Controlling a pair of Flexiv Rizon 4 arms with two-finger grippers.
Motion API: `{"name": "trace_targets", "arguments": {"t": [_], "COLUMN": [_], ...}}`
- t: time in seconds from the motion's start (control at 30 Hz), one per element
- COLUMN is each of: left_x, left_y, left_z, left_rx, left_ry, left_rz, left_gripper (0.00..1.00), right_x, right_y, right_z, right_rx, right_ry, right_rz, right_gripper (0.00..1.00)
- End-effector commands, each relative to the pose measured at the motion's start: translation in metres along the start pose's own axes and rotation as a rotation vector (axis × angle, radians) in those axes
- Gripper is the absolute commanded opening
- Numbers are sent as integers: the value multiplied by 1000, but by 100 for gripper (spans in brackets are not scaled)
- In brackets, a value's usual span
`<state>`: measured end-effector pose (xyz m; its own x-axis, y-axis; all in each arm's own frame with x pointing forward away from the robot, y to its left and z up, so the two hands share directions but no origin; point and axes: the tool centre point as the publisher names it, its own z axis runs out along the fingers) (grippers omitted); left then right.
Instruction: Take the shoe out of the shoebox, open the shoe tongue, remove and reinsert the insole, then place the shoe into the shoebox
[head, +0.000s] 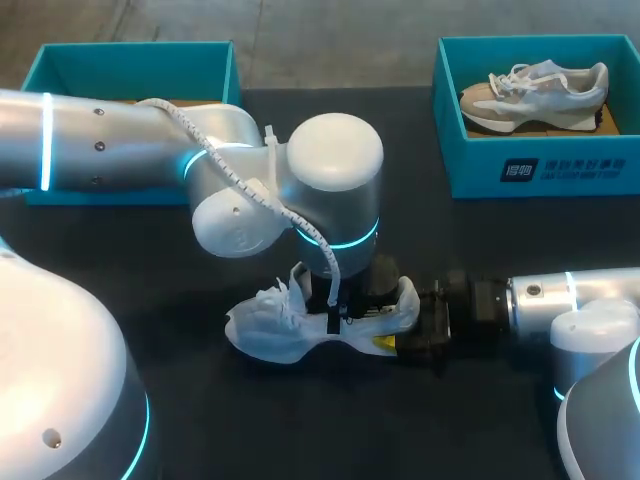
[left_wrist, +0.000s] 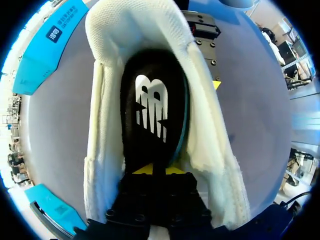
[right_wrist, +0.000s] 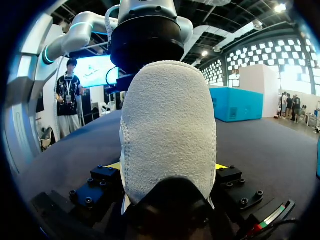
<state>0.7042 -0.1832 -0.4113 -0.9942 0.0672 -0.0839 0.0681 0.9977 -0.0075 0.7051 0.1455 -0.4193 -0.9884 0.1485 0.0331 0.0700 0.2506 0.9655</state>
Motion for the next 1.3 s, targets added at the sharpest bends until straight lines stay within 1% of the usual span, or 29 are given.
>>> {"name": "trace_targets", "arguments": {"t": [0.03,0.2,0.37,0.5,0.77,0.87,1.17,1.3], "left_x": [-14,-21,-24,-22,-12,-9,-3,-2], "left_y": [-4,-1,2,3,4,3,6,7], "left_z": [14,9,-1,-10,-27,-30,-42,-47], "left_rx": [-12,10,54,101,197,216,329,341], "left_ry": [-8,10,30,63,119,132,204,203], "left_rz": [-6,-28,-34,-27,-6,-7,-37,-40], "left_gripper": [0,0,0,0,0,0,0,0], "right_x": [2,2,2,2,2,2,2,2], "right_y": [-1,-1,-1,-1,-1,-1,-1,-1], "right_z": [-1,-1,-1,-1,-1,-1,-1,-1], "right_rx": [3,3,3,3,3,3,3,3], "right_ry": [1,1,1,1,1,1,1,1], "right_rz": [0,0,0,0,0,0,0,0], "right_gripper": [0,0,0,0,0,0,0,0]}}
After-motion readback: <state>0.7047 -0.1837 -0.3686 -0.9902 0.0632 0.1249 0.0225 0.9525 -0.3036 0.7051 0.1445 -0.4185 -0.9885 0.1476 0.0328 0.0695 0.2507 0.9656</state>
